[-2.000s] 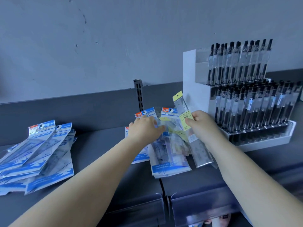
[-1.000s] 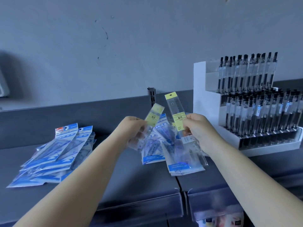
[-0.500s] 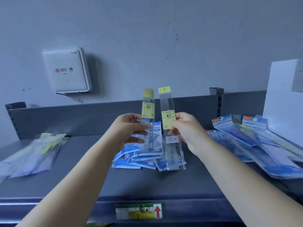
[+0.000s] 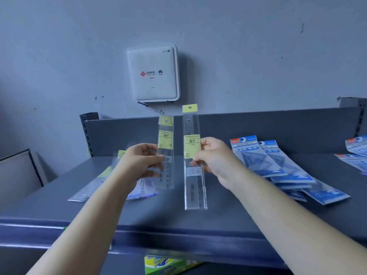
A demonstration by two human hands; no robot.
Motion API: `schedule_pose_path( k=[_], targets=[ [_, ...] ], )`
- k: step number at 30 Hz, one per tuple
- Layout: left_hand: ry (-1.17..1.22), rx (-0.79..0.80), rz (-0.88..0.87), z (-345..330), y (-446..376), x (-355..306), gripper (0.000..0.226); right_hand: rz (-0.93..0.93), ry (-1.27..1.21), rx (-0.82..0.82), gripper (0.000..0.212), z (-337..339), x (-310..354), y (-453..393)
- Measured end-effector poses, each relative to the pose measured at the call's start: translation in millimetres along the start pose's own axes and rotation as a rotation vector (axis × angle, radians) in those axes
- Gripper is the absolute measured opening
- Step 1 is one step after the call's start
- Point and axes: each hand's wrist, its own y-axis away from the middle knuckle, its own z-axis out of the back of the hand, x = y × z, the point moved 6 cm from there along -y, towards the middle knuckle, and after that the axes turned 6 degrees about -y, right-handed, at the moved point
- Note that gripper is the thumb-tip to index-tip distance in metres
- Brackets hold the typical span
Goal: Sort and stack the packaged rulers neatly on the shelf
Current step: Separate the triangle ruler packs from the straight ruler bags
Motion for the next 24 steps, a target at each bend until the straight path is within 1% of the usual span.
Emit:
schedule_pose_path(
  k=[4,9,11,13,15,17,20,21,23,24],
  targets=[
    [-0.033,-0.026,-0.018,43,-11,11,0.022,-0.008,0.005,0.022,0.028,-42,-3,-8],
    [-0.141,-0.107,-0.069,87,-26,25,0.03,-0.015,0.028,0.024,0.027,-82,-6,-16],
    [-0.301,-0.185,-0.096,103,-31,32,0.031,-0.017,0.038,0.026,0.027,-95,-6,-19],
    [-0.547,-0.25,-0.127,113,-35,42,0.03,-0.003,0.05,0.031,0.028,-106,-5,-21],
    [-0.766,-0.257,-0.104,119,-36,54,0.035,0.046,0.073,0.019,0.028,-117,-1,-24],
    [-0.871,-0.247,-0.038,125,-38,65,0.042,0.113,0.108,-0.019,0.028,-126,6,-31],
    [-0.815,-0.267,-0.03,131,-39,68,0.033,0.167,0.15,-0.052,0.029,-141,12,-46],
    [-0.796,-0.278,-0.043,132,-39,68,0.029,0.152,0.195,-0.056,0.037,-146,11,-51],
    [-0.792,-0.294,-0.068,132,-40,67,0.027,0.088,0.392,-0.045,0.052,-152,4,-58],
    [-0.793,-0.3,-0.075,132,-39,66,0.027,0.066,0.505,-0.032,0.053,-154,0,-59]
  ],
)
